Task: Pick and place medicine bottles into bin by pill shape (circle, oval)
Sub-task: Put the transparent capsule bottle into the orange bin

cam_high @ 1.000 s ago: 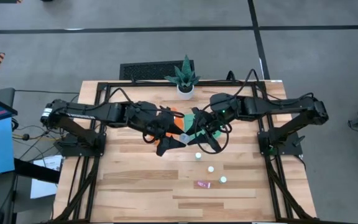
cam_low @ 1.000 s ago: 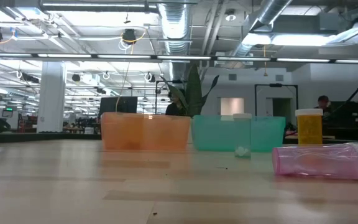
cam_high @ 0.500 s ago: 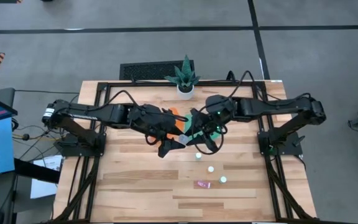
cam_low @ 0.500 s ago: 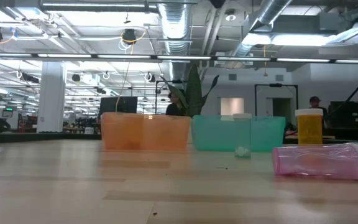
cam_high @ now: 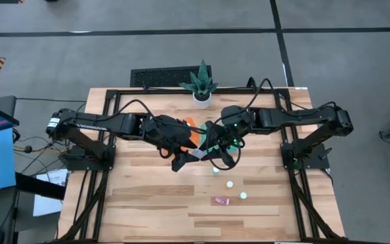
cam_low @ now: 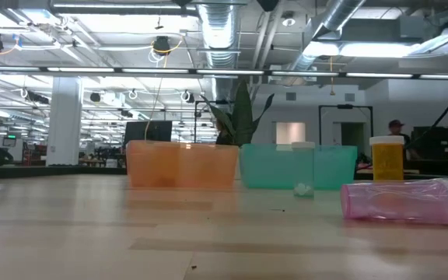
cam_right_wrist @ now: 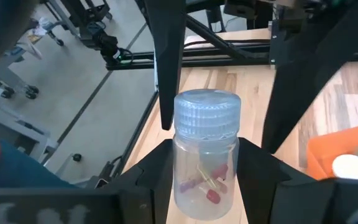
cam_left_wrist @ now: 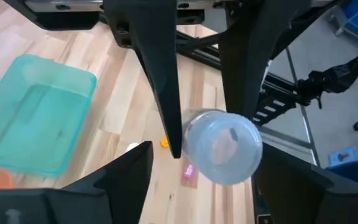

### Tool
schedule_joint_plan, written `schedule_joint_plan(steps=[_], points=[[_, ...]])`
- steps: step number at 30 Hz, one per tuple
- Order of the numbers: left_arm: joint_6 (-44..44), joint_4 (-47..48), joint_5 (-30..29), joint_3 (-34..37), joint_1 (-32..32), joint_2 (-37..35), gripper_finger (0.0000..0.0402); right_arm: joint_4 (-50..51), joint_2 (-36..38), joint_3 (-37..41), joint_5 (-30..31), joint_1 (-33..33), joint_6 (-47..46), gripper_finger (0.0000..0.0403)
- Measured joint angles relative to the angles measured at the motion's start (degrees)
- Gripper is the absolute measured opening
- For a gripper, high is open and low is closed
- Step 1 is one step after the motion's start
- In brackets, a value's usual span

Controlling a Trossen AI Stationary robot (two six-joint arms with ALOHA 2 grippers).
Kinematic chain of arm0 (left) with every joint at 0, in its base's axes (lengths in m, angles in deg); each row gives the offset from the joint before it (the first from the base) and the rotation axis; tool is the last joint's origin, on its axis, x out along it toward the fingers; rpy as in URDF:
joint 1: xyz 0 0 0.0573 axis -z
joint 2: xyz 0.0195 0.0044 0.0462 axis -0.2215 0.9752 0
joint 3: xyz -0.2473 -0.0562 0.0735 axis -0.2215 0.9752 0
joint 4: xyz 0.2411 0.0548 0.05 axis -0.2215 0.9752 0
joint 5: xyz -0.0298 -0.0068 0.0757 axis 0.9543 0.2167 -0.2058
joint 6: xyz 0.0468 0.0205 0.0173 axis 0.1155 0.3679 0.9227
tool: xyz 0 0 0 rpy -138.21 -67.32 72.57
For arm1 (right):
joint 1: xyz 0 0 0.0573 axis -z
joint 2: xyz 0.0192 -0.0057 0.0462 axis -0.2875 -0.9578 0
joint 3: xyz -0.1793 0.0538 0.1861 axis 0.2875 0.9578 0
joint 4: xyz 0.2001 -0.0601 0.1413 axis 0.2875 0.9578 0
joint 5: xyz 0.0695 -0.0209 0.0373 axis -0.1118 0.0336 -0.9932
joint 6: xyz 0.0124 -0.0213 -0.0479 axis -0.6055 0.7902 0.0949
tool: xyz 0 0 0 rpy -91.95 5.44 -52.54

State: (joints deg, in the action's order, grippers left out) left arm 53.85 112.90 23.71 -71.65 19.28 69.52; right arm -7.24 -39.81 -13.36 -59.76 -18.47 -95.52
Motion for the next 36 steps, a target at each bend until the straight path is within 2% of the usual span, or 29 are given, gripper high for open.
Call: schedule_joint_plan(steps=[6, 13, 21, 36], points=[[0.0, 0.0, -0.5, 0.0, 0.0, 0.0, 0.0287, 0.3, 0.0, 0.0, -0.1, 0.0, 0.0, 0.016], [0.0, 0.0, -0.6, 0.0, 0.0, 0.0, 0.0285, 0.6, 0.0, 0.0, -0.1, 0.0, 0.0, 0.0159], [1.3, -0.2, -0.6, -0.1, 0.0, -0.1, 0.0263, 0.7, 0.0, 0.1, -0.1, 0.0, 0.2, 0.016], [1.5, -1.1, -0.1, -0.1, 0.1, -0.1, 0.0186, 0.9, 0.0, 0.1, 0.0, 0.0, 0.4, 0.0164]])
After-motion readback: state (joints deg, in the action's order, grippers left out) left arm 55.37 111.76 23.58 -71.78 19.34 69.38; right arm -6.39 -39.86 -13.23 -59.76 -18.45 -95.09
